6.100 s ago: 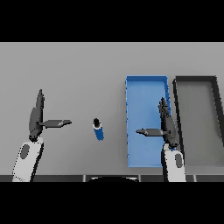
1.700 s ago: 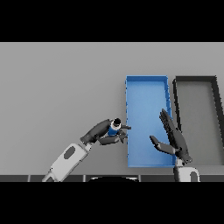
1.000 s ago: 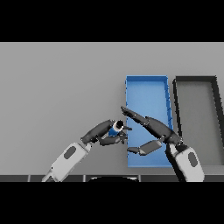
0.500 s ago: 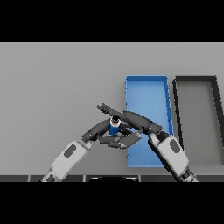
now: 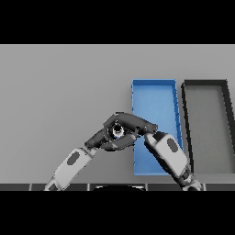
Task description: Pick up the blue pipe and place it into the blue bin.
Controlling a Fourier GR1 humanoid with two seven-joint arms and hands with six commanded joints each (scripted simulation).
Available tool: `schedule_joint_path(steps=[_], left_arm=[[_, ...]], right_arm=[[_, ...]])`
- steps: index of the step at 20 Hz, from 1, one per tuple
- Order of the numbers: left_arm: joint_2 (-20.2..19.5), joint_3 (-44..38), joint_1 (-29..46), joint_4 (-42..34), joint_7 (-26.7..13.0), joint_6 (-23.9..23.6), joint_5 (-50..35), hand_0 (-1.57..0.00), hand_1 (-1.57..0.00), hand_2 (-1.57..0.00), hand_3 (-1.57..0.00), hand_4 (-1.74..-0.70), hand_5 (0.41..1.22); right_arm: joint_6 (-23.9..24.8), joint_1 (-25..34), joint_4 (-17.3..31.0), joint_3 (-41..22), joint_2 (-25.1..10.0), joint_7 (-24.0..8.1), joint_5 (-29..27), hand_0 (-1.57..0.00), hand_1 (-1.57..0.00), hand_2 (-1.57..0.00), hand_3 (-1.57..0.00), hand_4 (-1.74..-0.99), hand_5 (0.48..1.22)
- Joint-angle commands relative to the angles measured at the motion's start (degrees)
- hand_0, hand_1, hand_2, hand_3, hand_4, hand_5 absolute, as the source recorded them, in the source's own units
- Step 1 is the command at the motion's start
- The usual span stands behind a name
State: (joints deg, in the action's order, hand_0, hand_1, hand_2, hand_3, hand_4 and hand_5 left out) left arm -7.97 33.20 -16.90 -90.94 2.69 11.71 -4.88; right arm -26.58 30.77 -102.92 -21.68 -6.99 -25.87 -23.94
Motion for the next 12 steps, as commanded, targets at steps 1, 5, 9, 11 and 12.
schedule_joint_path(steps=[1, 5, 9, 11, 12], left_arm=[[0.28, -0.36, 0.14, 0.02, 0.6, 0.47, -0.54, -1.57, -1.56, -1.57, -1.42, -1.71, 1.221], [0.86, -0.46, -0.18, 0.65, 0.82, -0.11, 0.39, -1.57, -1.57, -1.57, -1.51, -1.73, 1.221], [0.84, -0.36, 0.01, -0.19, -1.93, 0.15, -0.09, -1.57, -1.57, -1.57, -1.55, -1.73, 1.221], [-0.43, -0.65, 0.01, -0.55, -0.31, 0.67, 0.06, -1.57, -1.51, -1.46, -1.47, -1.66, 1.221], [-0.77, -0.31, -0.18, -0.47, 0.44, 0.89, 1.36, -1.31, -1.24, -1.19, -1.2, -1.54, 1.221]], right_arm=[[-0.41, -1.44, -0.22, -0.3, 0.04, 1.9, 0.7, -1.28, -1.29, -1.29, -1.22, -1.457, 0.848], [-2.49, -1.89, -1.4, -1.4, -0.44, 4.45, 4.99, -1.45, -1.45, -1.46, -1.43, -1.436, 1.068], [-3.19, -2.6, -1.3, -0.93, 0.66, 4.32, 3.9, -1.52, -1.52, -1.52, -1.51, -1.47, 1.158], [-3.08, -2.93, -1.95, -0.28, 1.28, 3.93, 4.35, -1.54, -1.54, -1.54, -1.53, -1.478, 1.181], [-3.01, -3.26, -2.43, -0.29, 1.7, 3.39, 4.46, -1.55, -1.55, -1.55, -1.54, -1.481, 1.189]])
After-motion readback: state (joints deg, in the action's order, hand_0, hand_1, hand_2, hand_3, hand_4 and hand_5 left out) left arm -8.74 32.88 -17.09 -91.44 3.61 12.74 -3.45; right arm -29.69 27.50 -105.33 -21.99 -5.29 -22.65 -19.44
